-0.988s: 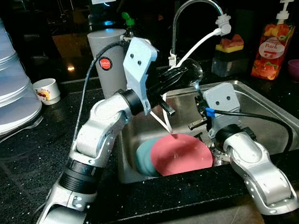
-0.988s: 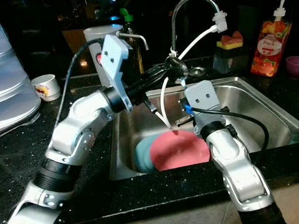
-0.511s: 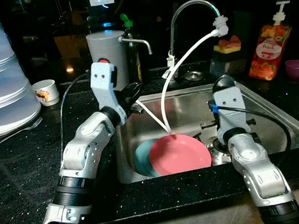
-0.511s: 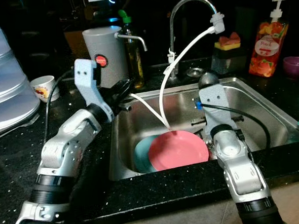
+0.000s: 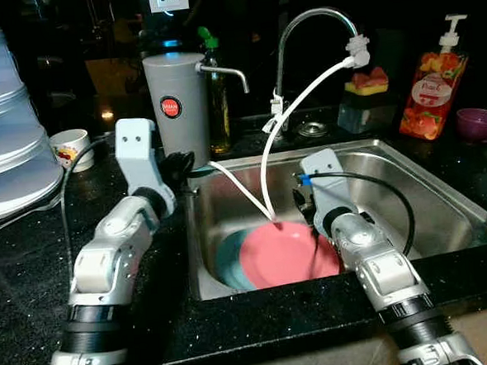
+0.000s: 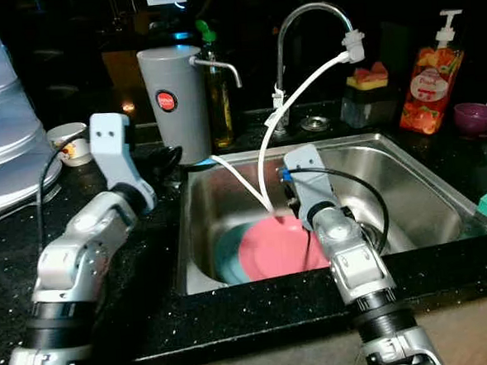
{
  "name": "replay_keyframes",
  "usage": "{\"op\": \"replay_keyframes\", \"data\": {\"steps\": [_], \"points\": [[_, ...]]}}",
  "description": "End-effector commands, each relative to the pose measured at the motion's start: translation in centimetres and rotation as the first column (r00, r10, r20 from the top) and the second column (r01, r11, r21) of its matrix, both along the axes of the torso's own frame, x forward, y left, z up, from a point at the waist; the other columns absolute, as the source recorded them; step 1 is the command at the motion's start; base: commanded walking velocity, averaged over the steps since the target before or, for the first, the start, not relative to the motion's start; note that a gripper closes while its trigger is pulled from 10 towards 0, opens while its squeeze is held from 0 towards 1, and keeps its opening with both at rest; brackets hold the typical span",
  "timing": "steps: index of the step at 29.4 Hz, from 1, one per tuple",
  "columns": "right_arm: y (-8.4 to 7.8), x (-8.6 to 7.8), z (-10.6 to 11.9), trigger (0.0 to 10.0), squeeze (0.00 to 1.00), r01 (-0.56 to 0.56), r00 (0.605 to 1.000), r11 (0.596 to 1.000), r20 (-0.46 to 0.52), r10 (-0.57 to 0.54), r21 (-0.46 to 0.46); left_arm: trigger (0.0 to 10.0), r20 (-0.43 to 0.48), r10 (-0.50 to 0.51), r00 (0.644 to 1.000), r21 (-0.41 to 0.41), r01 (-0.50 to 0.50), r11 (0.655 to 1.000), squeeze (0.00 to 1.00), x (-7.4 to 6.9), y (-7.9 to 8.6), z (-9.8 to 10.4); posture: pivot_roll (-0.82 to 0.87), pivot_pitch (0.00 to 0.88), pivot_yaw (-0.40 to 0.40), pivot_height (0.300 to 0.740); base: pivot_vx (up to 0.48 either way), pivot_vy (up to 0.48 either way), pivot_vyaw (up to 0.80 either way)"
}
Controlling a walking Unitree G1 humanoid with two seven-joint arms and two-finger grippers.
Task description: Kitchen organization
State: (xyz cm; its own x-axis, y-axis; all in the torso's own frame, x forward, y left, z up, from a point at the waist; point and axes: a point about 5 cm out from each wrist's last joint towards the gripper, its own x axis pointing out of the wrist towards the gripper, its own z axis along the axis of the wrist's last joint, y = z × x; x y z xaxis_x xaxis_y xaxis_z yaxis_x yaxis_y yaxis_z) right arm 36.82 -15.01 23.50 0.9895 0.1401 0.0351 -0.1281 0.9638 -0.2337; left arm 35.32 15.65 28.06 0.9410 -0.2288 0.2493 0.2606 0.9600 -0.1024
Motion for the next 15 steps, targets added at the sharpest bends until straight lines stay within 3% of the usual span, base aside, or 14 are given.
{"op": "replay_keyframes", "data": {"steps": [1,6,7,10,12,13,15], "points": [[-0.1,-0.7,0.7,10.0,0.0,-0.04,0.999,0.996,0.026,0.038,0.085,10.0,-0.038,0.062,0.997,0.035,-0.061,0.998,0.0,0.1,1.2,-0.4,0.09,0.043,0.005,0.74,0.0,0.0,0.0],[-0.3,-1.7,2.5,10.0,0.0,-0.081,0.991,0.976,0.117,0.058,0.201,10.0,-0.09,0.141,0.986,0.095,-0.132,0.987,0.0,0.6,3.0,-0.8,0.08,0.042,0.018,0.74,0.0,0.0,0.0],[-0.2,-2.6,3.8,10.0,0.0,-0.116,0.98,0.959,0.185,0.069,0.257,10.0,-0.117,0.182,0.976,0.13,-0.167,0.977,0.0,1.0,4.2,-1.0,0.07,0.033,0.023,0.74,0.0,0.0,0.0],[-0.3,-4.2,5.6,10.0,0.0,-0.175,0.955,0.936,0.284,0.086,0.306,10.0,-0.174,0.242,0.955,0.203,-0.205,0.957,0.0,1.2,5.8,-0.9,0.06,0.036,0.026,0.74,0.0,0.0,0.0],[-0.5,-4.4,5.8,10.0,0.0,-0.181,0.951,0.931,0.297,0.084,0.316,10.0,-0.195,0.261,0.946,0.22,-0.217,0.951,0.0,1.3,6.2,-1.0,0.06,0.036,0.026,0.74,0.0,0.0,0.0],[-0.6,-4.6,6.2,10.0,0.0,-0.19,0.945,0.922,0.316,0.079,0.337,10.0,-0.218,0.321,0.922,0.257,-0.263,0.93,0.0,1.4,6.9,-0.9,0.06,0.044,0.021,0.74,0.0,0.0,0.0],[-0.7,-4.8,6.3,10.0,0.0,-0.195,0.943,0.917,0.324,0.077,0.348,10.0,-0.22,0.356,0.908,0.276,-0.292,0.916,0.0,1.4,7.2,-0.8,0.07,0.045,0.02,0.74,0.0,0.0,0.0]]}}
